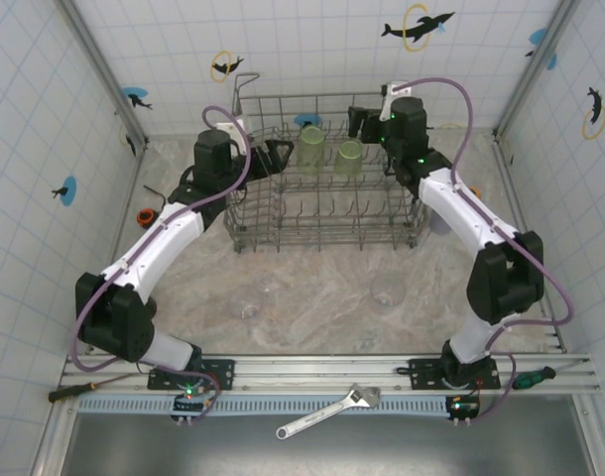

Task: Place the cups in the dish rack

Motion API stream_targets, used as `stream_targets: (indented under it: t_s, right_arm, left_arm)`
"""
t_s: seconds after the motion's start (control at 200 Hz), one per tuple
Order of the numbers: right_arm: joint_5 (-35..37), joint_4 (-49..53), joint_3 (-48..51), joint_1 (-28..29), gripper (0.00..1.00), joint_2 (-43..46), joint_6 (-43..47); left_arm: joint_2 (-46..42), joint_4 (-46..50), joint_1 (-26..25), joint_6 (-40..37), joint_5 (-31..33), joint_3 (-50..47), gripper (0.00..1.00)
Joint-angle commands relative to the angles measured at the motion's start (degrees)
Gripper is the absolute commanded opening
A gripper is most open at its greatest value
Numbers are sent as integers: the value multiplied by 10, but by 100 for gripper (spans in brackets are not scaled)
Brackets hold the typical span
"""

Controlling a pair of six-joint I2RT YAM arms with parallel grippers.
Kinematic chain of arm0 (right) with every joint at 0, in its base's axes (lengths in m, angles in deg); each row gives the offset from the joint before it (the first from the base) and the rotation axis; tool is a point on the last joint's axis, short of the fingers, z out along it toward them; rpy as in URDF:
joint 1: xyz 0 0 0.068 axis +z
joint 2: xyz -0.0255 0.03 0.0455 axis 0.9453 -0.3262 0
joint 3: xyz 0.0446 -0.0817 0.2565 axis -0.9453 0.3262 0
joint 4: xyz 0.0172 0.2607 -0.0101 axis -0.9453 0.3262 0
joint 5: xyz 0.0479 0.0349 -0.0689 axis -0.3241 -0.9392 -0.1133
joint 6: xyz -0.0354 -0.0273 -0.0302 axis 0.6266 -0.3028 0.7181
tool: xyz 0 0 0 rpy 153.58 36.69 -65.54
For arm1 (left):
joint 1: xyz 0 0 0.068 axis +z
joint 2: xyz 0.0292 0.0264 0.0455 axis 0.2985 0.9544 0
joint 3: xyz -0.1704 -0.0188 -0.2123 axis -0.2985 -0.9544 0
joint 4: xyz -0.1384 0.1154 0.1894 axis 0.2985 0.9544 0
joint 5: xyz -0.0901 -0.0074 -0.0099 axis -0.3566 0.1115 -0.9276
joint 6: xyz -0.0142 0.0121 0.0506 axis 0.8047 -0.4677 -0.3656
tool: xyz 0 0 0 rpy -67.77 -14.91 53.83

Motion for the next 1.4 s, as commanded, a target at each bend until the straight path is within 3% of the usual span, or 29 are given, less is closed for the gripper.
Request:
stream_targets:
  t_s: [0.0, 0.561, 0.681, 0.911, 1.391]
  right_arm:
    - [19, 56, 25, -8, 99, 48, -5]
    - [105, 270, 172, -76, 99, 265, -34]
    - [119, 313, 192, -89, 99, 289, -36]
    - [73, 404, 202, -131, 99, 288, -66]
    - [114, 546, 208, -219, 100, 293, -76]
  left_arm:
    - [-26, 9, 0, 14, 7, -11, 98]
    - [-108, 62, 0, 6, -5, -49, 98]
    - [-127, 56, 0, 4, -32, -70, 98]
    - [-163, 72, 0, -13, -71, -91, 97]
    - [-206, 147, 0, -116, -67, -135, 98]
